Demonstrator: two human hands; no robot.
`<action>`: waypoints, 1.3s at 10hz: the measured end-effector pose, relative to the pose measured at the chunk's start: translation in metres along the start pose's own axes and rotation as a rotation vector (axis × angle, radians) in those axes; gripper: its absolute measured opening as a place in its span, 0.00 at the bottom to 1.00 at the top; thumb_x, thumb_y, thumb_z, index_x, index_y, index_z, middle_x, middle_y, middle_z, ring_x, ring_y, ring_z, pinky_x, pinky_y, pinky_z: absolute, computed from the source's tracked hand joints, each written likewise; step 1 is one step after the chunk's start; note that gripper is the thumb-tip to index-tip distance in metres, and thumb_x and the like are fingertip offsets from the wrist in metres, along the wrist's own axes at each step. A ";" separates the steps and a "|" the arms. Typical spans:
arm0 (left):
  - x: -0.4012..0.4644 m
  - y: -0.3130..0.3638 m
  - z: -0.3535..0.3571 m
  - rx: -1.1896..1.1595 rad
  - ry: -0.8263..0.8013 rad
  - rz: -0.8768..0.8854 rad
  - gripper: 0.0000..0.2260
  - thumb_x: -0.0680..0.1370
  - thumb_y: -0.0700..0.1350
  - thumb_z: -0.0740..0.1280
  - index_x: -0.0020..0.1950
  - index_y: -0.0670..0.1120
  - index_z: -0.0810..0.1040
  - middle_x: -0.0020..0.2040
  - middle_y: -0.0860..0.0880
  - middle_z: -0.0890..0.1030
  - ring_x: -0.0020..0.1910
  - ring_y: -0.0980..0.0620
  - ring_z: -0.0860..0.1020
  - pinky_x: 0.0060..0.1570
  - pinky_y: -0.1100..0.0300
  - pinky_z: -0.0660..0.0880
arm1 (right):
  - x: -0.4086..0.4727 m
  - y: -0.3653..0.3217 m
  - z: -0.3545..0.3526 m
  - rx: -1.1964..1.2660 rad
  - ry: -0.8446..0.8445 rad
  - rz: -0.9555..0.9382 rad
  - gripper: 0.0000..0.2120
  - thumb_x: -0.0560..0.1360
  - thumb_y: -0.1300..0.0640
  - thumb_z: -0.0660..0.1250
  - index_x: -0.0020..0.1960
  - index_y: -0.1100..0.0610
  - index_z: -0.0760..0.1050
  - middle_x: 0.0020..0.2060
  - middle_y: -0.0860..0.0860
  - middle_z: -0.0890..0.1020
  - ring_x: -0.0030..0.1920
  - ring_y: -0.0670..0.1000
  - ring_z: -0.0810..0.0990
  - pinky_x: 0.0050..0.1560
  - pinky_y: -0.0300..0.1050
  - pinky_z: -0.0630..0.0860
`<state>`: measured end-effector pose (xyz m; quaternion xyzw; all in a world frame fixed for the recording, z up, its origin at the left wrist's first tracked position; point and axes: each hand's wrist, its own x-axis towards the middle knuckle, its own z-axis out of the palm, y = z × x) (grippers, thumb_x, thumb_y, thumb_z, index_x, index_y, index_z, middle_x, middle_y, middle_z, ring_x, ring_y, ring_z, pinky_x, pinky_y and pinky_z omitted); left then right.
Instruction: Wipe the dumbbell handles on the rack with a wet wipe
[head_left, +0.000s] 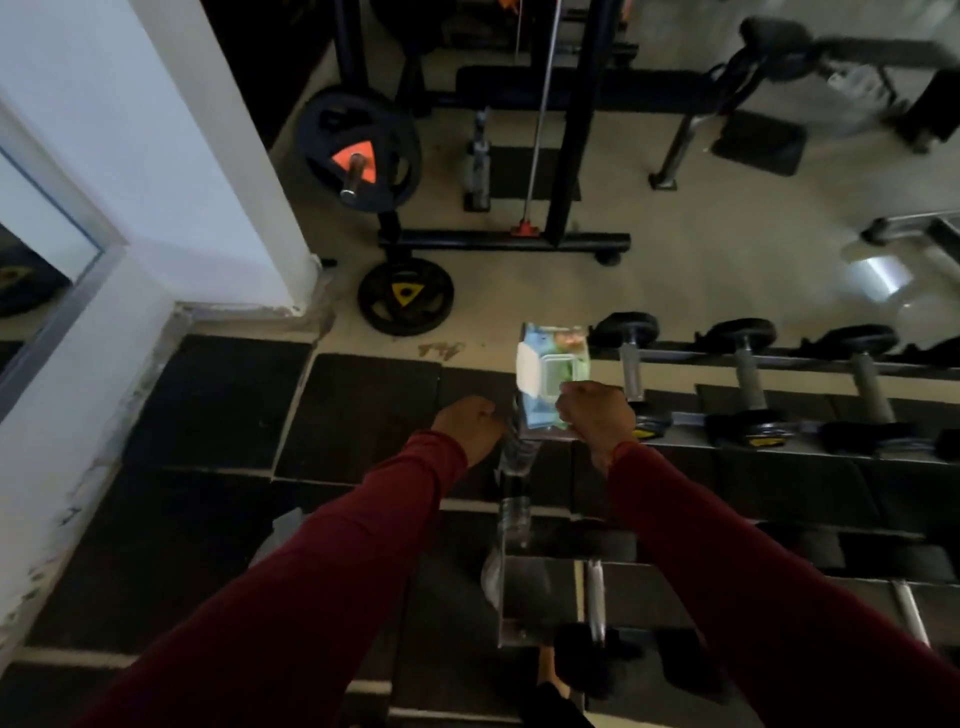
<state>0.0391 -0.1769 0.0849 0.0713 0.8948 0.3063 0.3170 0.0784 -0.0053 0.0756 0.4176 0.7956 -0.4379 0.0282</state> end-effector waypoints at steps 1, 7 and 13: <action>0.037 0.035 0.022 -0.035 0.038 -0.042 0.17 0.79 0.50 0.63 0.63 0.41 0.76 0.64 0.42 0.77 0.63 0.41 0.74 0.59 0.57 0.69 | 0.043 0.006 -0.022 -0.085 -0.016 -0.018 0.12 0.74 0.51 0.63 0.49 0.55 0.81 0.48 0.52 0.84 0.51 0.55 0.83 0.52 0.46 0.78; 0.144 0.059 0.095 -0.052 0.342 -0.030 0.13 0.75 0.43 0.68 0.57 0.54 0.83 0.60 0.48 0.75 0.59 0.49 0.75 0.63 0.55 0.72 | 0.178 0.023 0.001 0.102 -0.430 0.063 0.08 0.74 0.55 0.72 0.51 0.53 0.76 0.44 0.49 0.82 0.44 0.49 0.82 0.44 0.44 0.79; 0.121 0.073 0.086 0.001 0.313 -0.062 0.24 0.75 0.47 0.71 0.70 0.47 0.73 0.68 0.43 0.72 0.66 0.43 0.73 0.66 0.51 0.70 | 0.165 0.022 -0.018 -0.230 -0.324 -0.121 0.07 0.77 0.56 0.65 0.50 0.61 0.75 0.47 0.55 0.79 0.49 0.53 0.79 0.43 0.42 0.71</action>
